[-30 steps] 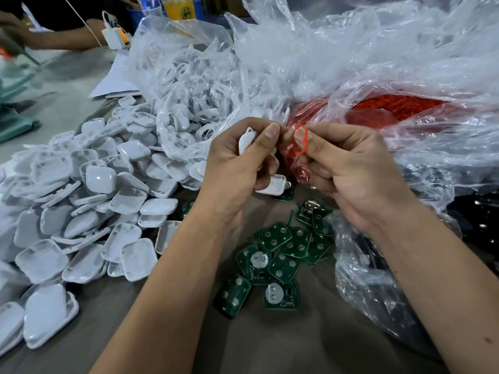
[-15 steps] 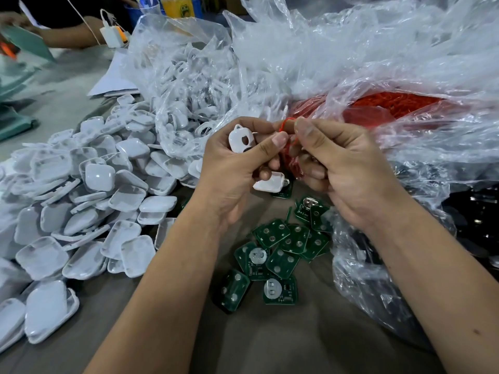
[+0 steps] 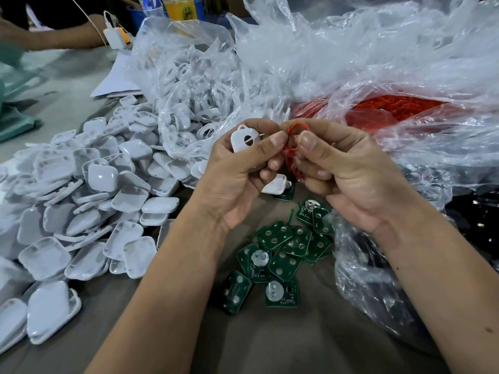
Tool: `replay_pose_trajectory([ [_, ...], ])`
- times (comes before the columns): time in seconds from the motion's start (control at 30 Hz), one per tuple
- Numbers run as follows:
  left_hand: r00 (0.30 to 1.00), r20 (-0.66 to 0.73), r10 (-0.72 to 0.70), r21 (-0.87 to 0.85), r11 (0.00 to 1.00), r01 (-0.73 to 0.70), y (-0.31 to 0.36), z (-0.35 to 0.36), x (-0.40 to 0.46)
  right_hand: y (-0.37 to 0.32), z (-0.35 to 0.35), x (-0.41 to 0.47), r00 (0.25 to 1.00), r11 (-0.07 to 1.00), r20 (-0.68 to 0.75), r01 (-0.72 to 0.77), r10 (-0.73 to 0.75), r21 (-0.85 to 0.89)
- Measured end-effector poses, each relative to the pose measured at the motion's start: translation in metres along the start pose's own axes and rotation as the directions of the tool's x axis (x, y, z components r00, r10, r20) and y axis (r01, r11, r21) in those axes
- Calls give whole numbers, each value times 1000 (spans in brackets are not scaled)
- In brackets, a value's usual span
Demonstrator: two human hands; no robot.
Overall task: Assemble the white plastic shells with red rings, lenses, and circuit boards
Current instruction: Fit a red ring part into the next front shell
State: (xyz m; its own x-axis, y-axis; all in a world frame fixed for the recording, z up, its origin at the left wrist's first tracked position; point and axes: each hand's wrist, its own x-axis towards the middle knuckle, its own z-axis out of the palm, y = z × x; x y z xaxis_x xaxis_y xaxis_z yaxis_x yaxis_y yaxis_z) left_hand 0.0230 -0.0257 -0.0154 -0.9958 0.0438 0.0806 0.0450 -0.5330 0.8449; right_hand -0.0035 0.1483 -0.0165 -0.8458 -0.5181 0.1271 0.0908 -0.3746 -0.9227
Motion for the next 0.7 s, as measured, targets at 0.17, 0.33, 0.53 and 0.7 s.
replay_pose_trajectory([
  [0.17, 999, -25, 40, 64, 997, -39, 1, 2, -1, -1, 1, 0, 1000, 1000, -9, 2, -2, -23],
  [0.33, 992, 2, 124, 132, 984, -124, 2, 3, -2, 1, 3, 1, 996, 995, -52, 75, -79, -67],
  [0.53, 989, 21, 149, 130, 980, -150, 2, 3, -2, 4, 3, 1, 986, 984, -63, 151, -158, -96],
  [0.7, 988, 49, 143, 73, 987, -146, 1, 2, -2, 6, 3, 3, 962, 960, -95, 244, -258, -137],
])
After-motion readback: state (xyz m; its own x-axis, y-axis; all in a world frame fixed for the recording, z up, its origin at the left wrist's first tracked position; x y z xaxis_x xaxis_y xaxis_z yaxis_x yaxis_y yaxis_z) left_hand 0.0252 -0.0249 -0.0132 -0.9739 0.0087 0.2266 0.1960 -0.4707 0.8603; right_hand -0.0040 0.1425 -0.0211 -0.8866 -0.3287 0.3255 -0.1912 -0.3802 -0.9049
